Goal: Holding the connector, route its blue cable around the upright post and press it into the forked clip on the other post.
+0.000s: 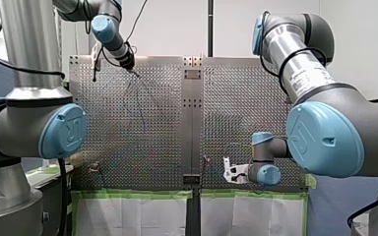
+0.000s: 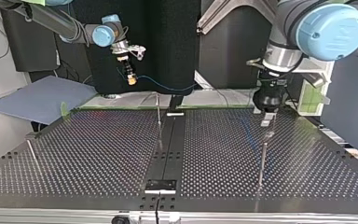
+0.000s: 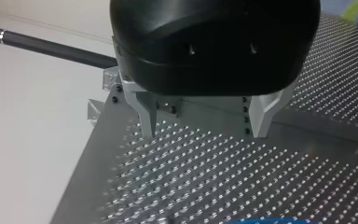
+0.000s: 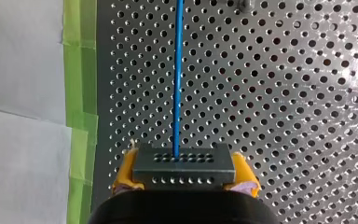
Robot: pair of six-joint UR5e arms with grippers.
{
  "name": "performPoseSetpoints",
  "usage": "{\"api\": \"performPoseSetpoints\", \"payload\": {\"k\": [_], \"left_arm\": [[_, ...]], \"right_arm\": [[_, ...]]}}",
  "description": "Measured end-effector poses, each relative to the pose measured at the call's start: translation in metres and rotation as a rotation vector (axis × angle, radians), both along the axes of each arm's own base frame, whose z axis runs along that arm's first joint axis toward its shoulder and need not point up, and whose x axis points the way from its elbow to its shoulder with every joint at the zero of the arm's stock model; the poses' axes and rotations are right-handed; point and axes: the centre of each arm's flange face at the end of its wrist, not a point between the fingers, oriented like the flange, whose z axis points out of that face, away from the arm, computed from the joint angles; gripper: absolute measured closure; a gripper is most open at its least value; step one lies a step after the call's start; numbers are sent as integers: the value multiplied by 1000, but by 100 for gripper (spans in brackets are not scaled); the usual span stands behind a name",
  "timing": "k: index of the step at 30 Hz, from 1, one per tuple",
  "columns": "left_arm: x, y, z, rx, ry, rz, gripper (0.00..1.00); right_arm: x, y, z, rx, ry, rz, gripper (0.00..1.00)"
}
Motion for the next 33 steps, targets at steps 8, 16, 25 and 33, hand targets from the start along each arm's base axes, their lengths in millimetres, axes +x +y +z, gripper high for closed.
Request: {"api": "performPoseSetpoints", "payload": {"k": [8,16,25,33], "left_arm": [[6,-14,-50,66,51,-16,0],[10,-34,-95,127,87,-94,0],[19,-38,-94,152,19,-109,0],[37,-33,-91,214,-44,-66,0]], "right_arm": [[2,2,-1,7,0,9,100],[3,3,-1,13,-3,14,100],[4,4,-1,14,-5,21,100],[4,5,-1,14,-6,23,100]]}}
